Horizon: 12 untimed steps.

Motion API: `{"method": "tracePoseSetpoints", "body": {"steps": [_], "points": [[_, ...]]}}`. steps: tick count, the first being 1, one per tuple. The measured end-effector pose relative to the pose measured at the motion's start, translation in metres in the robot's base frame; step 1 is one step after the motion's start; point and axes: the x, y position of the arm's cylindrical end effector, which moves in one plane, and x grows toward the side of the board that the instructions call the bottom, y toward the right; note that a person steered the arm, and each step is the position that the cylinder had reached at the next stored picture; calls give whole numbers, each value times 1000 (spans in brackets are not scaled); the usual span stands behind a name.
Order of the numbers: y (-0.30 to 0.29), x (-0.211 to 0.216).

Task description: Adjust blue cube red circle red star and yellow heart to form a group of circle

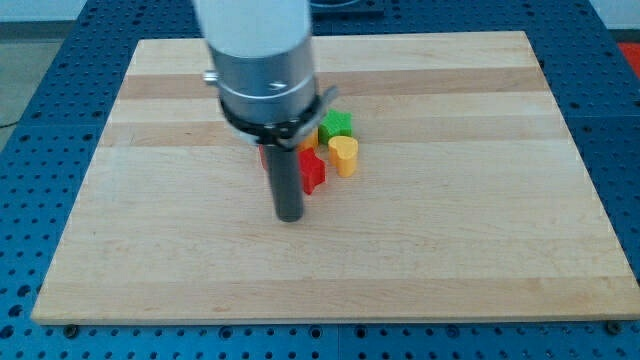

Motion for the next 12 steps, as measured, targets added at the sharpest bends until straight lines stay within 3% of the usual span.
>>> {"method": "tracePoseSetpoints", "body": {"steps": [2,4,6,9,11,12], "points": [[13,-27],[16,-19],[117,-38],[76,-69],[63,-69],[71,-47]]}}
